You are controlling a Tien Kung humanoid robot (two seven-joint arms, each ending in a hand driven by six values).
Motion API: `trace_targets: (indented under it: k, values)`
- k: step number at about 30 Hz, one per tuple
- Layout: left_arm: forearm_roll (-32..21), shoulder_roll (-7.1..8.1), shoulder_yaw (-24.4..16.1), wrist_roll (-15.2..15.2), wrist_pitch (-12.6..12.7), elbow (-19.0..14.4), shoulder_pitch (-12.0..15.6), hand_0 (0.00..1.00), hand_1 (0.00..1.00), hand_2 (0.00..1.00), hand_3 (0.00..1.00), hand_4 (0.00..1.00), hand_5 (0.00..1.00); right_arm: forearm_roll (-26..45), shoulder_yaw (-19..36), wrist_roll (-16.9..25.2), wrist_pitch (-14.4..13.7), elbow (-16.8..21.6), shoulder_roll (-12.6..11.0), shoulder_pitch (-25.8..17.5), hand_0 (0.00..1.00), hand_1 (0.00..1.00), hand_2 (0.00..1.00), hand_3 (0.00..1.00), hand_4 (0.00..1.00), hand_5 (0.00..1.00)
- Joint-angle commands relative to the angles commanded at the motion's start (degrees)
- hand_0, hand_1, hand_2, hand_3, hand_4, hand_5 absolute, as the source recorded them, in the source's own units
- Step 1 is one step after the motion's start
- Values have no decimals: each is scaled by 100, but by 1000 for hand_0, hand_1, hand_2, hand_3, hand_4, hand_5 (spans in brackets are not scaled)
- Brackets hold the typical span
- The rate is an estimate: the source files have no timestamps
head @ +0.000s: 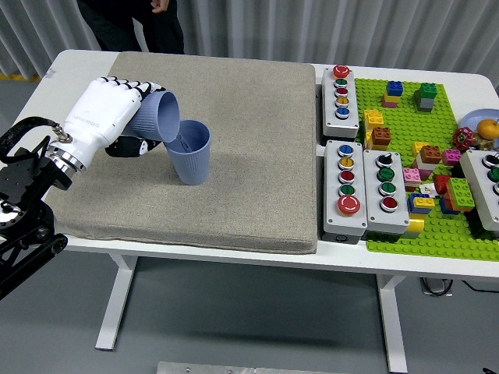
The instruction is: Pick cup pour cup place
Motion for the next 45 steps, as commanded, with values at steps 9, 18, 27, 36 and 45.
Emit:
trace_targets:
  k: [9, 18, 27, 36, 45]
  values:
    - [92, 70, 142, 62, -10, -7, -136, 550, 569, 628, 605, 688, 166, 5, 2, 3, 2, 0, -4, -6, 711, 651, 620, 581, 2, 13]
    - [159, 129, 251, 101, -49, -60, -239, 549, 569, 628, 605, 689, 169, -4, 7, -1, 3, 0, -2, -10, 711, 651, 620, 581, 2, 15]
    - [169, 135, 335, 143, -81, -49, -341, 549, 569, 628, 605, 688, 167, 12, 6, 7, 3, 0, -7, -6, 711, 651, 620, 581, 2, 15]
    - [169, 136, 355, 178, -124, -54, -425, 549, 570, 632, 606, 687, 162, 58, -11, 18, -3, 0, -14, 17, 711, 651, 620, 580, 2, 13]
    - [169, 228, 463, 223, -160, -91, -518, 551, 571, 632, 606, 688, 159, 76, -18, 20, -12, 0, -15, 25, 711, 651, 620, 580, 2, 13]
